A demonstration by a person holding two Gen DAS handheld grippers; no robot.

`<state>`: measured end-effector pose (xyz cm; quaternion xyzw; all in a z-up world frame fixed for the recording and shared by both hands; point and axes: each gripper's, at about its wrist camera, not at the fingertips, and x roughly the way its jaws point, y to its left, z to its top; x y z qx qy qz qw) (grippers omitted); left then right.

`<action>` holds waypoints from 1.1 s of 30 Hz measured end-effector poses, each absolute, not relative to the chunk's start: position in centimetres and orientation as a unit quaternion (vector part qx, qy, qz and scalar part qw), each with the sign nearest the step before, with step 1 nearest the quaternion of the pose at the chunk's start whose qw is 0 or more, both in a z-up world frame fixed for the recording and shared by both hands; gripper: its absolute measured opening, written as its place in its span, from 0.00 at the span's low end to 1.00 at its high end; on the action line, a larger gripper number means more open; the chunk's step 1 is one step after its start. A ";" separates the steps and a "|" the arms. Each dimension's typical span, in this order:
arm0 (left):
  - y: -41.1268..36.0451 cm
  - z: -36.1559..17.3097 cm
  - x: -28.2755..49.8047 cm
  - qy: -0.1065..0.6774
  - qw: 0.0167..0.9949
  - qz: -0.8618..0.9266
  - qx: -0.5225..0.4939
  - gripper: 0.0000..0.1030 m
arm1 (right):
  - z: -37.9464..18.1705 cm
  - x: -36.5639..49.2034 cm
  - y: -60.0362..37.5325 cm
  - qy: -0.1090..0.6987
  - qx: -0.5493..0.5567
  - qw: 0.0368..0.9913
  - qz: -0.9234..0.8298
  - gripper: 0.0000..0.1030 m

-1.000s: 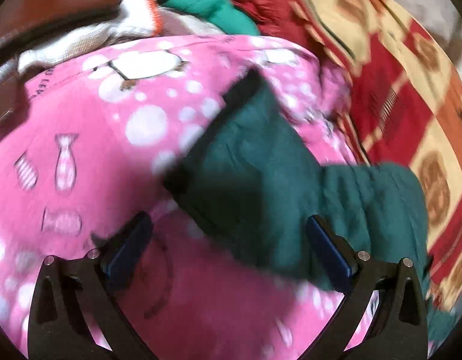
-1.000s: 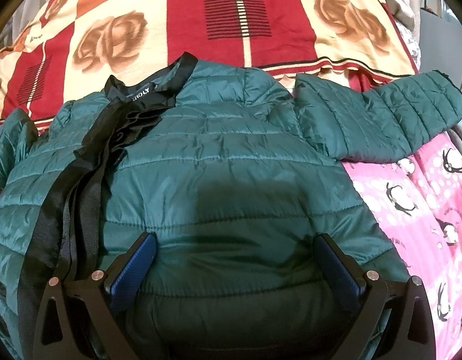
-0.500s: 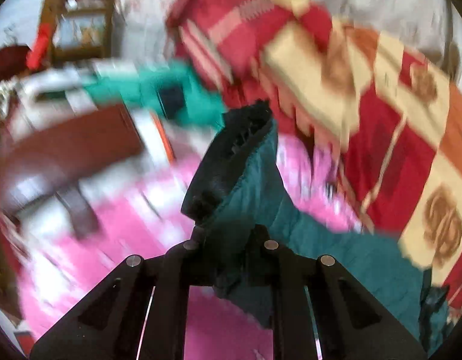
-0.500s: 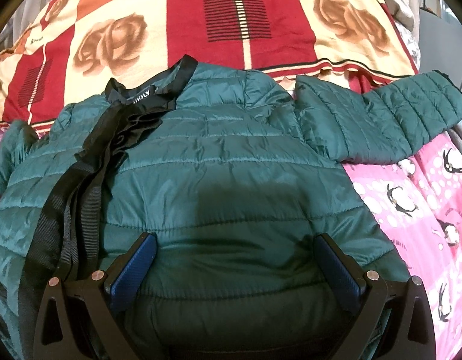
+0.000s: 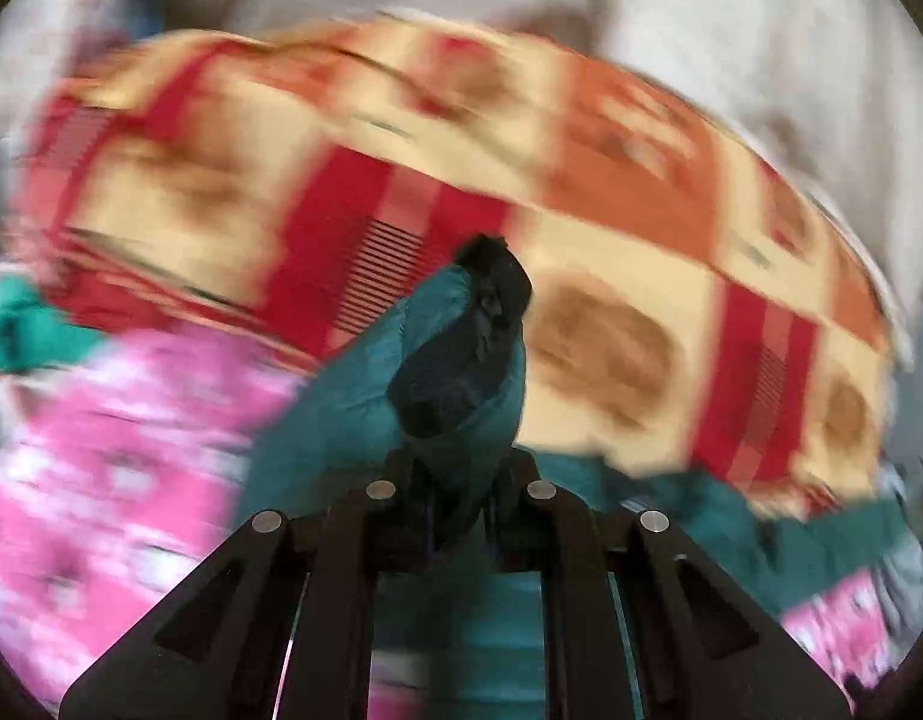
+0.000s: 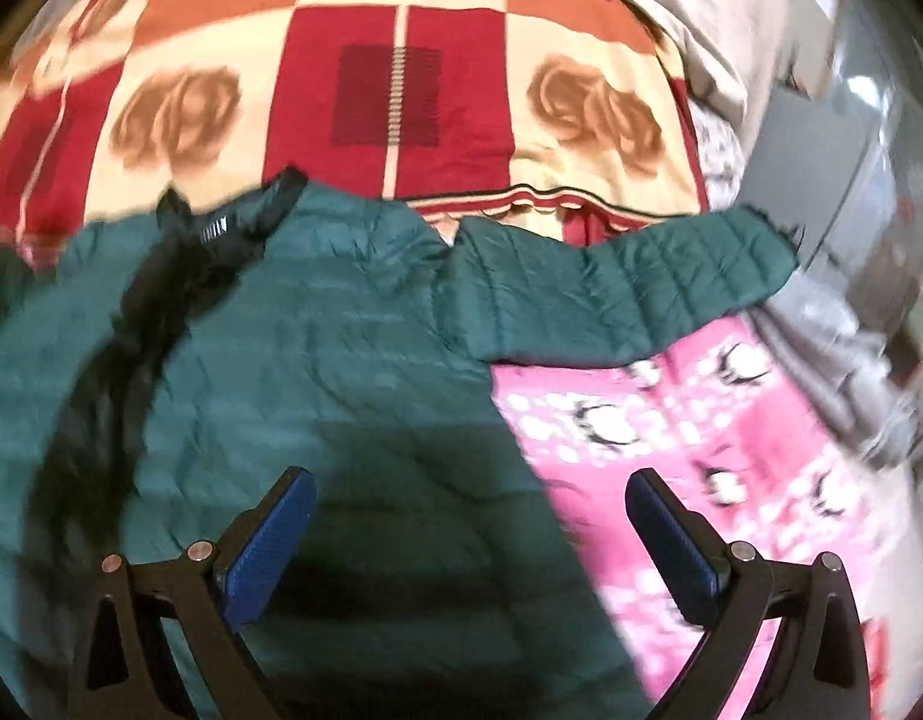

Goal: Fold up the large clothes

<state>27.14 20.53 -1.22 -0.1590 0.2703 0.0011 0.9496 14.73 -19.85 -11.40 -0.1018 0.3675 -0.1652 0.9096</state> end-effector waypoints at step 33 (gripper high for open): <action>-11.6 -15.1 35.1 0.461 0.815 -0.318 -0.150 0.53 | -16.9 14.5 -25.6 0.442 0.028 0.889 -0.118 0.99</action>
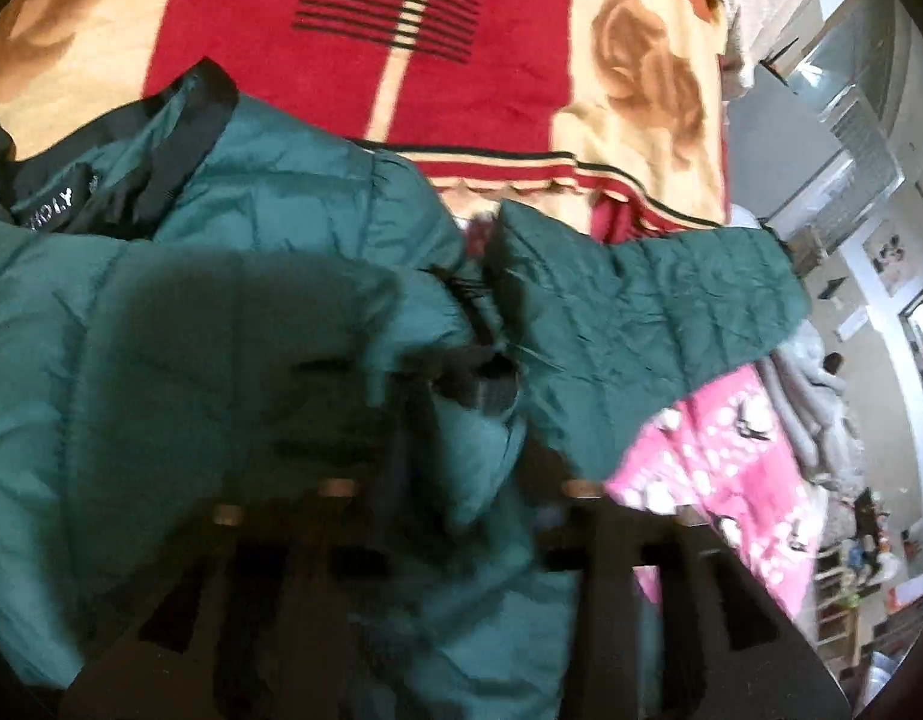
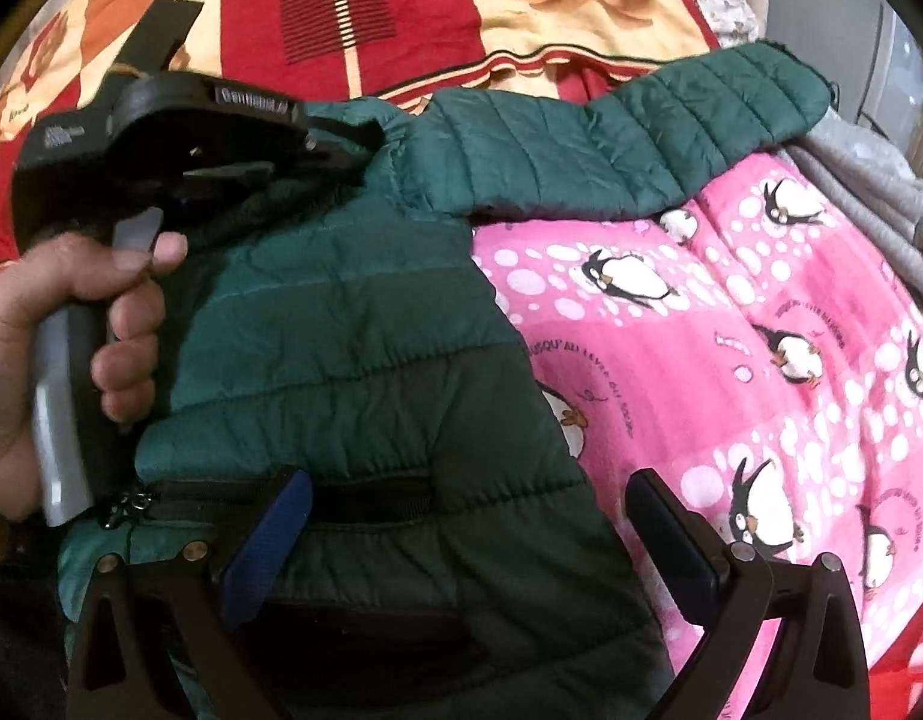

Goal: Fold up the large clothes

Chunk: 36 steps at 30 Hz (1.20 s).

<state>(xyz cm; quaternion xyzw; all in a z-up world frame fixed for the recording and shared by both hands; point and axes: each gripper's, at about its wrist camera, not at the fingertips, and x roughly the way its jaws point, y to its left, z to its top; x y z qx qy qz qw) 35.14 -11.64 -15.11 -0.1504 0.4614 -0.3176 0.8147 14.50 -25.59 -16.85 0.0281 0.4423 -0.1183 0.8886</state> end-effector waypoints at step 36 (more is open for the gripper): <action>15.3 -17.0 33.3 0.403 0.902 -0.004 -0.153 0.64 | -18.1 35.5 -21.2 0.454 0.026 0.887 0.077 0.89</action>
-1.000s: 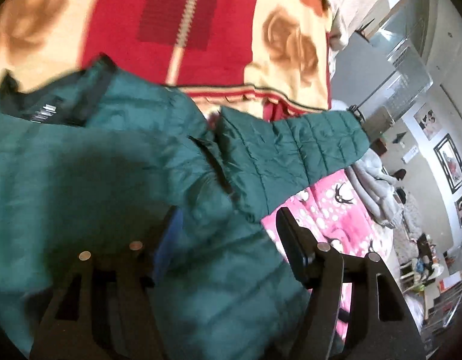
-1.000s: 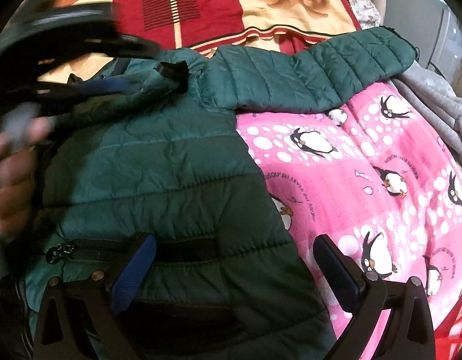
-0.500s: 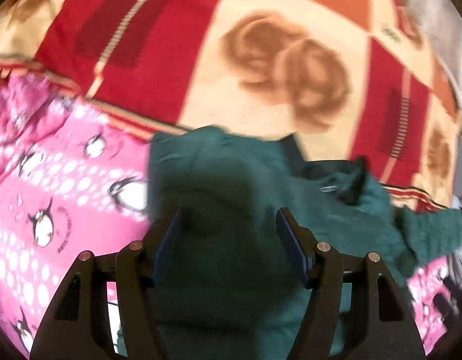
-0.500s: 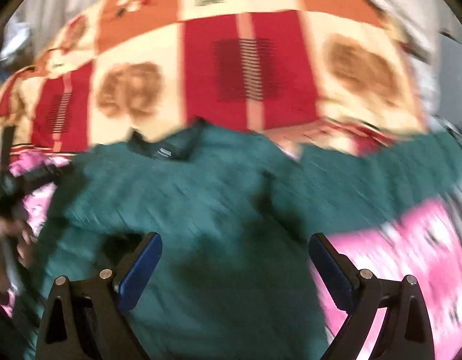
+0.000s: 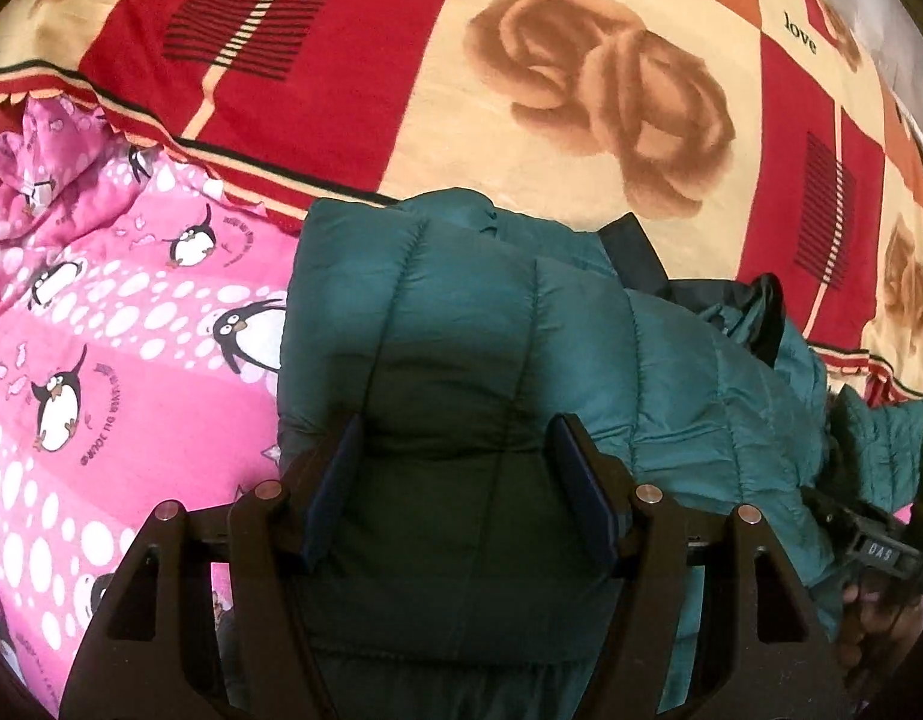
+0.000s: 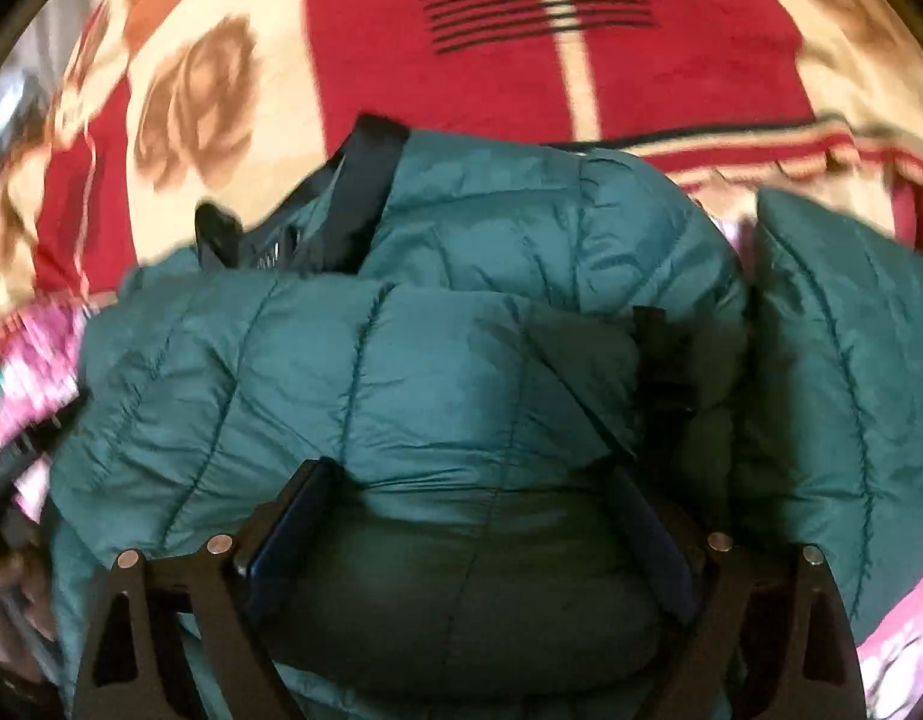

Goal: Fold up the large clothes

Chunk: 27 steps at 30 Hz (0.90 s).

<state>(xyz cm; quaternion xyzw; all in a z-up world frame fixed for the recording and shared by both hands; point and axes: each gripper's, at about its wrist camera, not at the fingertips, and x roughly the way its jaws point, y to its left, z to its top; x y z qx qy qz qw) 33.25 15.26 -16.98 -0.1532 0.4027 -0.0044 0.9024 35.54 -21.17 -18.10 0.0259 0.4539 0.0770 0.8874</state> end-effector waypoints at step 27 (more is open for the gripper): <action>12.8 -14.9 18.8 0.400 0.914 -0.019 -0.065 0.69 | -2.5 23.5 -44.6 0.328 0.039 0.937 -0.112 0.97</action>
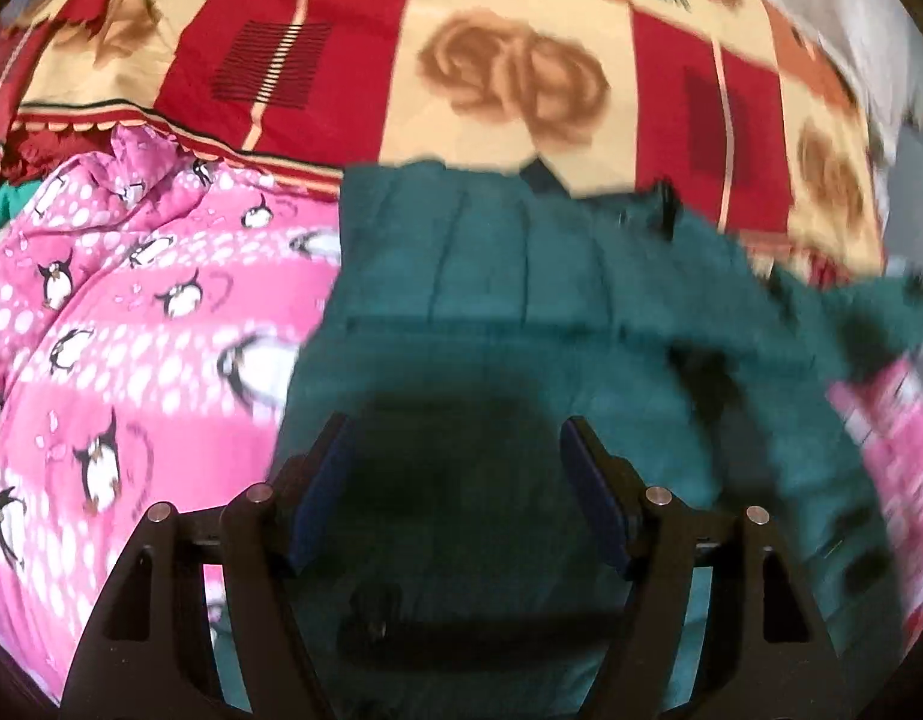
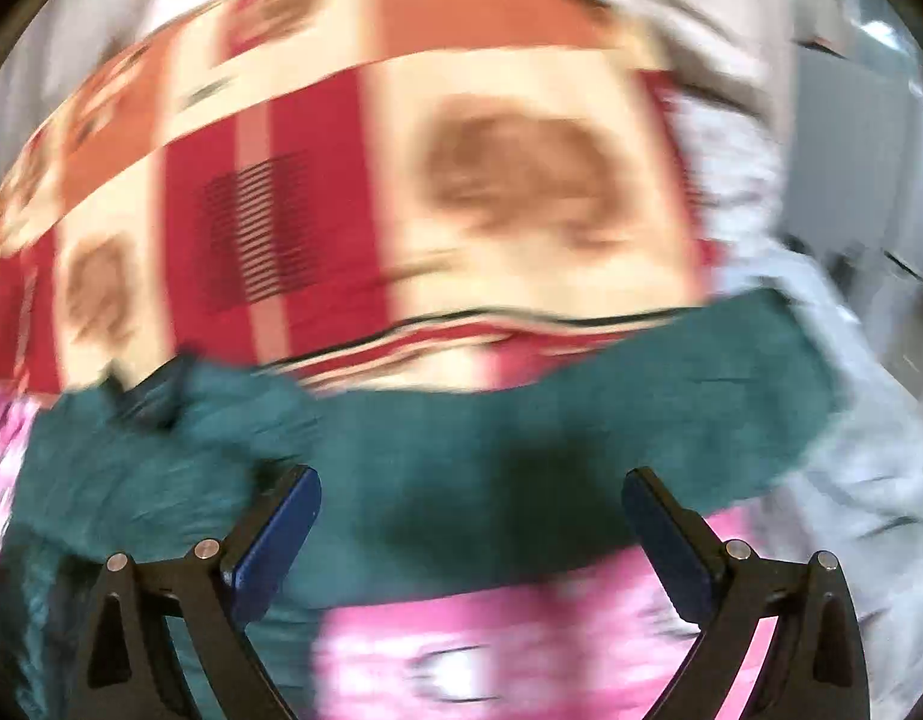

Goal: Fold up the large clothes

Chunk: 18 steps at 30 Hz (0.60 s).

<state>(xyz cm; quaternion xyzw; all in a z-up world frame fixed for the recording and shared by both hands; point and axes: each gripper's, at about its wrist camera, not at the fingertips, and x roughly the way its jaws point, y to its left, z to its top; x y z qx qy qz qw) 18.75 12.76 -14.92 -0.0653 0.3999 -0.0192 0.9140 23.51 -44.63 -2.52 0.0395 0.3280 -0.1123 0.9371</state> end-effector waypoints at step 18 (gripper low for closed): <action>12.6 -16.8 20.6 0.427 0.901 -0.028 -0.071 0.87 | -5.4 27.3 -56.4 0.337 0.106 0.913 -0.203 0.89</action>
